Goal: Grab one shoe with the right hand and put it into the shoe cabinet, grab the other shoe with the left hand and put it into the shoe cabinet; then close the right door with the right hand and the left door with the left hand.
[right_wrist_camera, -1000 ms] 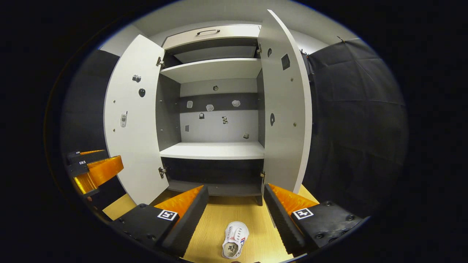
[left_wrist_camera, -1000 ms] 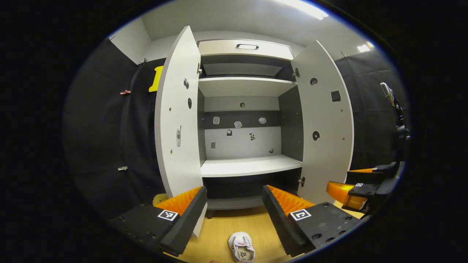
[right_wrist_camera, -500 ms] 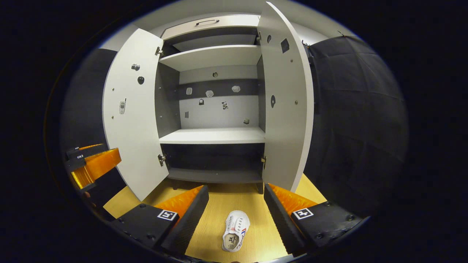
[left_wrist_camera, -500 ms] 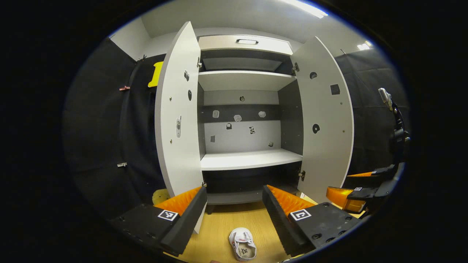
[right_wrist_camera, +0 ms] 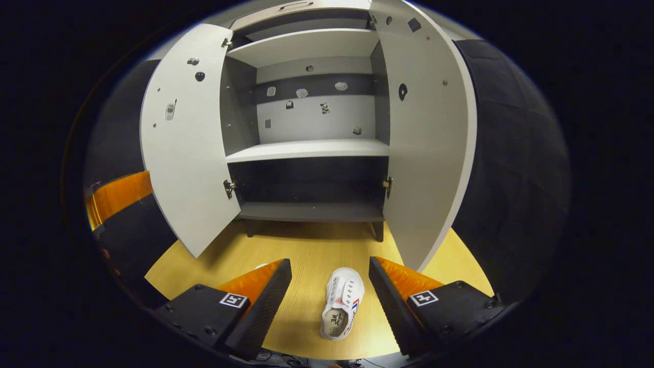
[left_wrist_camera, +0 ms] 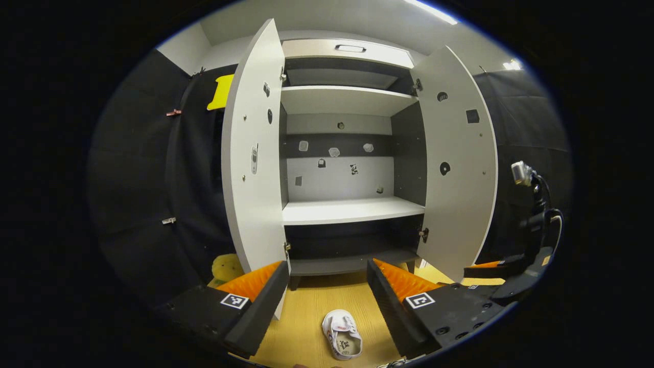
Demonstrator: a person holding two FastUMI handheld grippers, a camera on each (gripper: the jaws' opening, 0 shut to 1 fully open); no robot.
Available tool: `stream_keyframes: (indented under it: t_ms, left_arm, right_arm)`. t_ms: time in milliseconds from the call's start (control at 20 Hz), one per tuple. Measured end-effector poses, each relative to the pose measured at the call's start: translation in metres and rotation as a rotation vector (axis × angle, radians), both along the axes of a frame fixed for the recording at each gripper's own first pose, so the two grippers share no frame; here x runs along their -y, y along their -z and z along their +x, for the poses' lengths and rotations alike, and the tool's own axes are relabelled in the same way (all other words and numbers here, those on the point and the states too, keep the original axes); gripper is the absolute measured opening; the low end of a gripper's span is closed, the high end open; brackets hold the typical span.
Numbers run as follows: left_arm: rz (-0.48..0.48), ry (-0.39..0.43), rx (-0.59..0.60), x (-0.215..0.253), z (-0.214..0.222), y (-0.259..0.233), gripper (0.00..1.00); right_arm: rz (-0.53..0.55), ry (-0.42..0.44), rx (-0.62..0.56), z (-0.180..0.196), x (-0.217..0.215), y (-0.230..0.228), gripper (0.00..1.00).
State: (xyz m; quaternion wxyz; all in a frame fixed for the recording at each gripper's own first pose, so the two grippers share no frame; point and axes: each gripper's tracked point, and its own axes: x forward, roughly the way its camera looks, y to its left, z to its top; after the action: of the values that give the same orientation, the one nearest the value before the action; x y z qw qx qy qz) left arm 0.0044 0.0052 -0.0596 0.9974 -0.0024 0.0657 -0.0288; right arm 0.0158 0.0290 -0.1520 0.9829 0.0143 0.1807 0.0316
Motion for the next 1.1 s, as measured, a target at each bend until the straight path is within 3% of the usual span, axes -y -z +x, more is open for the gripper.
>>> stream_keyframes:
  t_ms: [350, 600, 900, 1100]
  left_arm:
    - [0.018, -0.011, -0.08, -0.019, -0.007, 0.033, 0.95]
    - [-0.013, -0.026, -0.151, -0.03, -0.012, 0.065, 0.95]
    - [-0.026, -0.046, -0.169, -0.047, -0.009, 0.081, 0.95]
    - [-0.024, -0.05, -0.162, -0.054, -0.009, 0.082, 0.95]
  right_arm:
    - [0.097, -0.03, -0.251, -0.004, -0.028, 0.1, 1.0]
    - [0.081, -0.019, -0.345, -0.012, -0.032, 0.156, 1.0]
    - [0.04, 0.028, -0.387, -0.004, -0.025, 0.203, 1.0]
    - [0.025, 0.075, -0.334, 0.016, -0.018, 0.213, 1.0]
